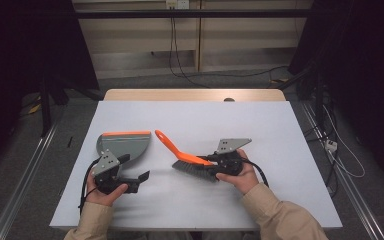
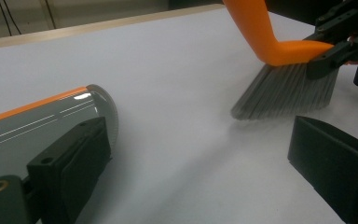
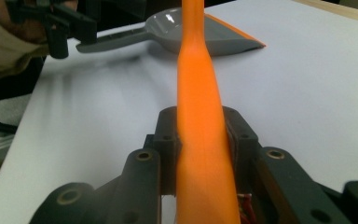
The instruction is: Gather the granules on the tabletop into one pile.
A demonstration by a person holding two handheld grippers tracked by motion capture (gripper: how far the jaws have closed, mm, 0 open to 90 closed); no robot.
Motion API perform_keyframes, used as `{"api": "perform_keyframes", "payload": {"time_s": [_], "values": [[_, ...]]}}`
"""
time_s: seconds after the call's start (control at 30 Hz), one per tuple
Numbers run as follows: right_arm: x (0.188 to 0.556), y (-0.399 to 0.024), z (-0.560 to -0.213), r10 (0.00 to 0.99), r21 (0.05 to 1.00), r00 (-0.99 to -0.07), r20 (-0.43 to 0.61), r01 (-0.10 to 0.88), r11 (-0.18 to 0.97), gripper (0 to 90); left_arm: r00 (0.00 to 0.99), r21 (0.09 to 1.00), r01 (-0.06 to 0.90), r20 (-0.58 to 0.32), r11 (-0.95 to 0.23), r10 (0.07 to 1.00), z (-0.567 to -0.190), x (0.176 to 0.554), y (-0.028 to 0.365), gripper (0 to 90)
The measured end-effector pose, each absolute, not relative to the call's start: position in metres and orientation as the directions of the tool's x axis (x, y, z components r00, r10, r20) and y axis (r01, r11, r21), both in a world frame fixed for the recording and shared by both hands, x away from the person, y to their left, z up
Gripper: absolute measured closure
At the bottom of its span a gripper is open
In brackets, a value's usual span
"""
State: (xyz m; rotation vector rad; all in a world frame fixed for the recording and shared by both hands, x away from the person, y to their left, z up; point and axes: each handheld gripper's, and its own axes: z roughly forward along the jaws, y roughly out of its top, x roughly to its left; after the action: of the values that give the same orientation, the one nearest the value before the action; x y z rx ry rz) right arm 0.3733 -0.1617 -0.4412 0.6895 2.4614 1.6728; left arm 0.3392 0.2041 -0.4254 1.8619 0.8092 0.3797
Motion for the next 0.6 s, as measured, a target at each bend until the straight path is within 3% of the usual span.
{"api": "perform_keyframes", "payload": {"time_s": [0.17,0.37,0.47,0.6], "values": [[0.373,-0.163,-0.437,0.432,0.907,-0.878,0.206,0.337,0.253,71.4,0.725,0.900,0.357,-0.098,-0.250,0.682,-0.425,0.338,0.204,5.6],[0.363,-0.176,-0.415,0.577,0.919,-0.793,0.198,0.354,0.171,71.4,0.728,0.903,0.349,-0.094,-0.249,0.679,-0.423,0.337,0.205,5.6],[0.360,-0.185,-0.410,0.647,0.918,-0.742,0.175,0.361,0.165,71.4,0.727,0.906,0.347,-0.096,-0.244,0.680,-0.422,0.336,0.206,5.6],[0.359,-0.194,-0.415,0.669,0.913,-0.729,0.143,0.359,0.195,71.4,0.729,0.909,0.342,-0.095,-0.240,0.678,-0.421,0.335,0.205,5.6]]}}
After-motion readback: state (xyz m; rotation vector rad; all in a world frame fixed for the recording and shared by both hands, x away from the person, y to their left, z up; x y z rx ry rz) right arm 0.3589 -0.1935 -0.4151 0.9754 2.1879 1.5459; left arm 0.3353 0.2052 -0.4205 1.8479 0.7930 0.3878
